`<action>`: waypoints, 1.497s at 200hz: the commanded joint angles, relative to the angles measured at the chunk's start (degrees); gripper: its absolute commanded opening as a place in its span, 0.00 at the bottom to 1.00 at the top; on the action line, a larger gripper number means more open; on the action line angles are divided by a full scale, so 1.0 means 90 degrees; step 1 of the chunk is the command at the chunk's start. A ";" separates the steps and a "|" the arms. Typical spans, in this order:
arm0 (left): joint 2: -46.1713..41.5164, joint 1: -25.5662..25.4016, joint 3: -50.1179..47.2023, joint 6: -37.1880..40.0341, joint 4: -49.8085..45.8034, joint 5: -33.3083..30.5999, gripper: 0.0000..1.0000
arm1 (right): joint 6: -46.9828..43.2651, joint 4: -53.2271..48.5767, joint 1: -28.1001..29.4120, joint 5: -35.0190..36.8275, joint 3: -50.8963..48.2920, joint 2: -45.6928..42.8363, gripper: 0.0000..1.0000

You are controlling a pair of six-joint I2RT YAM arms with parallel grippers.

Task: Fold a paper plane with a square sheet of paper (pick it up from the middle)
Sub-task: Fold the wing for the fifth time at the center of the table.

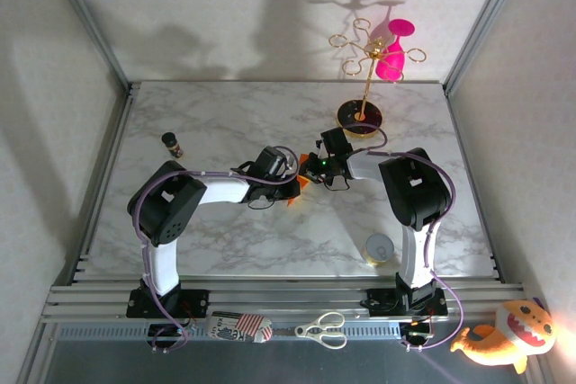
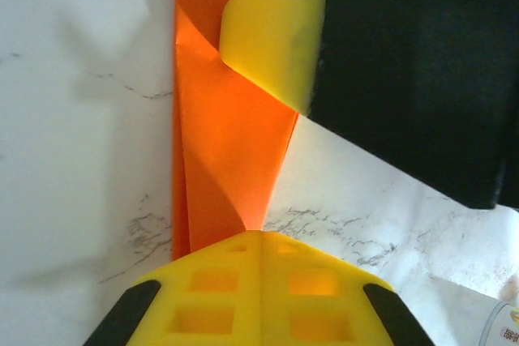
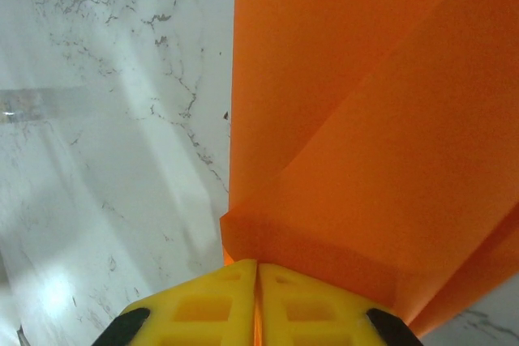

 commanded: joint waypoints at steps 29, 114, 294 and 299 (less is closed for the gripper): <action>0.0146 0.0082 -0.0237 0.0117 -0.0146 -0.0099 0.00 | -0.0176 -0.0547 -0.0044 0.0348 -0.0097 -0.0186 0.12; 0.0147 0.0111 -0.0338 0.0161 -0.0112 -0.0075 0.00 | -0.0207 -0.0480 0.0047 0.0140 -0.0440 -0.0870 0.05; -0.0320 0.0160 -0.0359 0.0059 0.0051 -0.0007 0.00 | -0.0147 -0.0753 0.0337 0.0402 -0.0376 -0.0273 0.00; -0.0281 0.0160 -0.0388 0.0049 0.0027 0.0003 0.00 | -0.0147 -0.0744 0.0338 0.0392 -0.0368 -0.0282 0.00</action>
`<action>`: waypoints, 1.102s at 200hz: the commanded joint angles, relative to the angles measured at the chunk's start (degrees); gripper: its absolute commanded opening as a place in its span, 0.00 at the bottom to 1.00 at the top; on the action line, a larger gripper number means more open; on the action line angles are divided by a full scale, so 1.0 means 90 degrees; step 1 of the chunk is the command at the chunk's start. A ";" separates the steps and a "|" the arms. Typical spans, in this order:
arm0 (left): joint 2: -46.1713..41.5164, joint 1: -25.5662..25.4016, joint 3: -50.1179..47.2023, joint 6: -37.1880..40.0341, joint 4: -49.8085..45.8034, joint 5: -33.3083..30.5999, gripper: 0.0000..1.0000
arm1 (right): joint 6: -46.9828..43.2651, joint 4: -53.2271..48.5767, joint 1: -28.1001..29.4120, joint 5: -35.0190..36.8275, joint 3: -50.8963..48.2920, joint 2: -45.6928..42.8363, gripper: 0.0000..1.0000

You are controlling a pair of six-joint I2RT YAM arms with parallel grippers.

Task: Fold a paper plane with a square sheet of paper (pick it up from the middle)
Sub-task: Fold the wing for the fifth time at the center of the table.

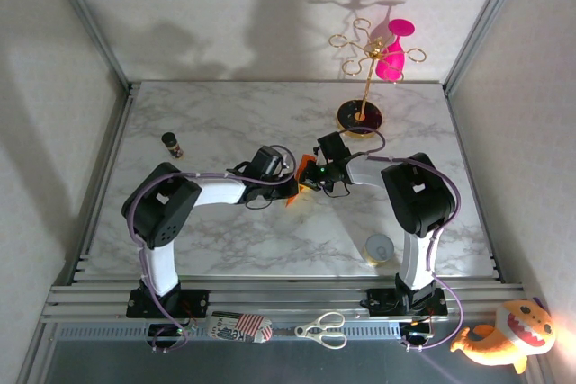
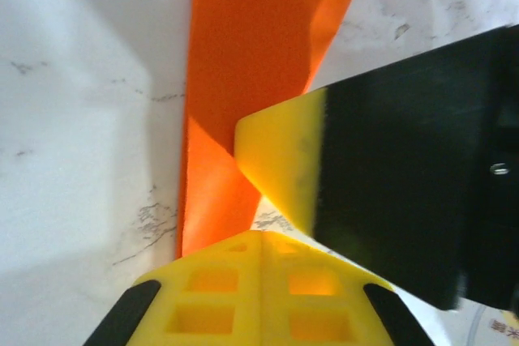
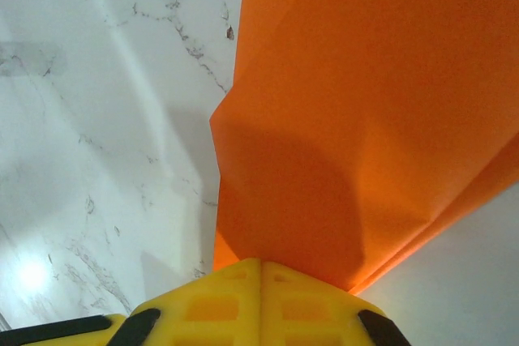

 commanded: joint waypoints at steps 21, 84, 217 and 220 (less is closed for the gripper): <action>0.0115 0.0083 -0.0316 -0.0013 -0.0169 -0.0024 0.00 | 0.0023 -0.0236 0.0049 0.0147 -0.0010 0.0090 0.00; 0.0195 0.0075 -0.0391 0.0017 -0.0303 -0.0044 0.00 | 0.0042 -0.0247 0.0156 -0.0133 0.0060 -0.0224 0.00; 0.0176 0.0075 -0.0633 0.0310 -0.0823 -0.0347 0.00 | -0.0172 0.0542 -0.0415 0.0199 -0.0442 -0.0038 0.00; 0.0186 0.0075 -0.0648 0.0339 -0.0861 -0.0372 0.00 | -0.0192 0.0561 -0.0434 0.0200 -0.0443 -0.0038 0.00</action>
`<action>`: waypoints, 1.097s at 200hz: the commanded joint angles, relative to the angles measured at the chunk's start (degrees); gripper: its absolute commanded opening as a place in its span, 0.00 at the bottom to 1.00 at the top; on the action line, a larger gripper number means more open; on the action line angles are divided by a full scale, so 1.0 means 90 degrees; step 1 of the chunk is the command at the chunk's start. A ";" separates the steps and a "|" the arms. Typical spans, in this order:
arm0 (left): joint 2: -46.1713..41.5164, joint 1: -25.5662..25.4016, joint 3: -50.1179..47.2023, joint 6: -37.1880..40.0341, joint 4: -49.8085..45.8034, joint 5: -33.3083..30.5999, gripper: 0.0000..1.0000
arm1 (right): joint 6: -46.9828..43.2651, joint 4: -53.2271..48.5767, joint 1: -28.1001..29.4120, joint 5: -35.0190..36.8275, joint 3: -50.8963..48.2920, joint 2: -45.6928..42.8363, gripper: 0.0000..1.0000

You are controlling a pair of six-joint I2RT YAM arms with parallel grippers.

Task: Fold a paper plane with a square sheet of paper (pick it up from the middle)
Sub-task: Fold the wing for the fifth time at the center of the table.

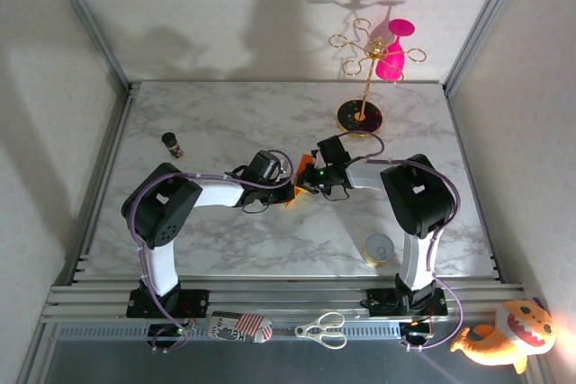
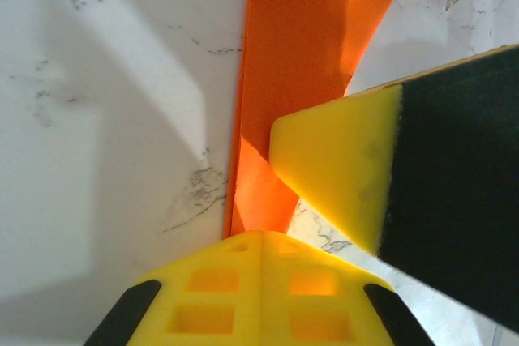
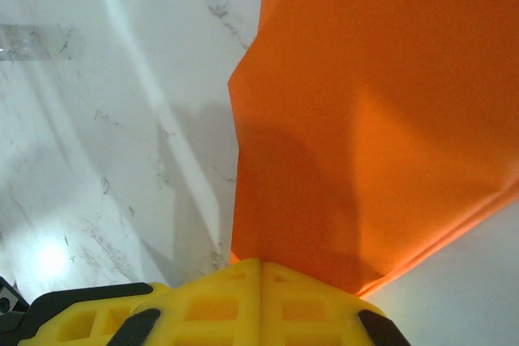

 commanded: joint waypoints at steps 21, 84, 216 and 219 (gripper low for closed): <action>0.0179 0.0036 -0.0433 0.0443 -0.1090 -0.0467 0.00 | -0.0497 0.0230 -0.0689 0.0504 -0.0056 0.0067 0.00; 0.0206 0.0017 -0.0441 0.0514 -0.1136 -0.0366 0.00 | -0.0743 0.0321 -0.1376 0.0719 0.0161 0.0312 0.00; 0.0253 -0.0030 -0.0261 0.0583 -0.1203 -0.0287 0.00 | -0.0905 0.0359 -0.1469 0.0941 0.0345 -0.0511 0.00; 0.0257 -0.0023 -0.0252 0.0591 -0.1205 -0.0282 0.00 | -0.0889 0.0382 -0.1421 0.0900 0.0294 -0.0557 0.00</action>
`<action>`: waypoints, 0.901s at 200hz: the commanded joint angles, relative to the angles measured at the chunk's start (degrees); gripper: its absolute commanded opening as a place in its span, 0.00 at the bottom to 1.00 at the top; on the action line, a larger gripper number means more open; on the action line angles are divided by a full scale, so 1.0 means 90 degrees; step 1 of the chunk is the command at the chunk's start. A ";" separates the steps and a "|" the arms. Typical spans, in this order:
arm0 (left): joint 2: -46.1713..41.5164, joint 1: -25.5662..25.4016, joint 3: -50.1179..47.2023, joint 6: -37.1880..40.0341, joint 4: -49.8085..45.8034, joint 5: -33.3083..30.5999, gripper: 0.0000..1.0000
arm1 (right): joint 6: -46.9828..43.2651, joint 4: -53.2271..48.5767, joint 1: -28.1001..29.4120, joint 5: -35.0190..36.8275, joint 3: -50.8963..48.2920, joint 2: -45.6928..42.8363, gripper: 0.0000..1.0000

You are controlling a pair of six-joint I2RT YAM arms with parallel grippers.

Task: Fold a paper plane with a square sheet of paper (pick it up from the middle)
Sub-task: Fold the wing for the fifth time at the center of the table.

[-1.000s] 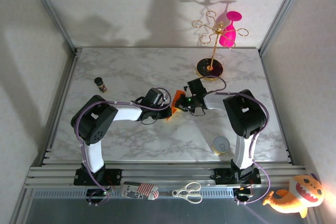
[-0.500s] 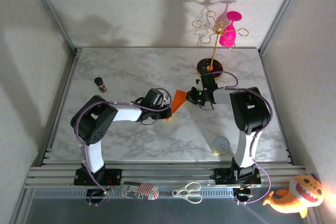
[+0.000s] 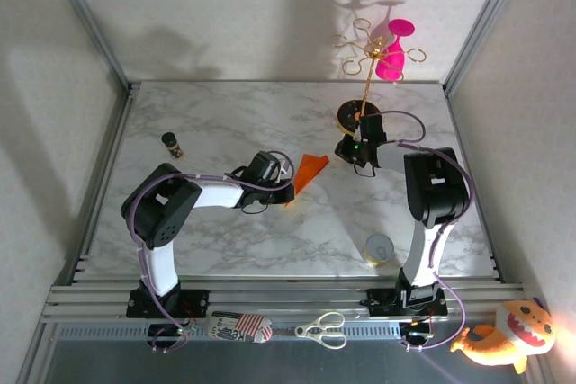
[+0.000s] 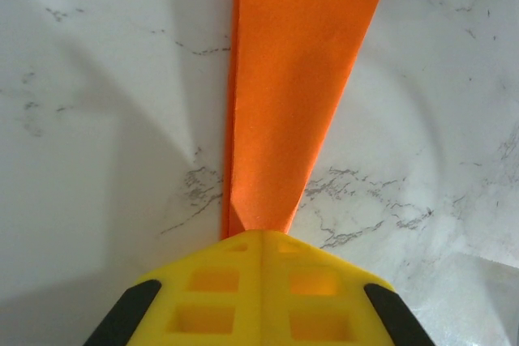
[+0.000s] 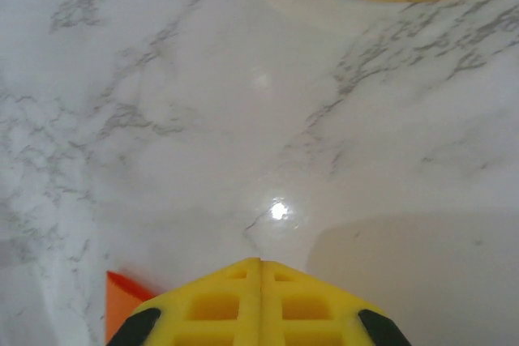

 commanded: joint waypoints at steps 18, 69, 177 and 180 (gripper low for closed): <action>0.0292 -0.0027 -0.0158 0.0125 -0.1269 -0.0272 0.00 | 0.0044 0.0209 0.0609 -0.0444 -0.0499 -0.0699 0.00; 0.0321 -0.0027 -0.0129 0.0116 -0.1319 -0.0320 0.00 | 0.0200 0.0359 0.0882 -0.0604 -0.0519 -0.0141 0.00; 0.0116 -0.0028 -0.0233 0.0088 -0.1128 -0.0265 0.00 | 0.0195 0.0188 0.0055 0.0254 -0.0061 0.0164 0.00; 0.0095 -0.0027 -0.0220 0.0081 -0.1118 -0.0256 0.00 | 0.0188 0.0170 0.0065 0.0259 -0.0055 0.0130 0.00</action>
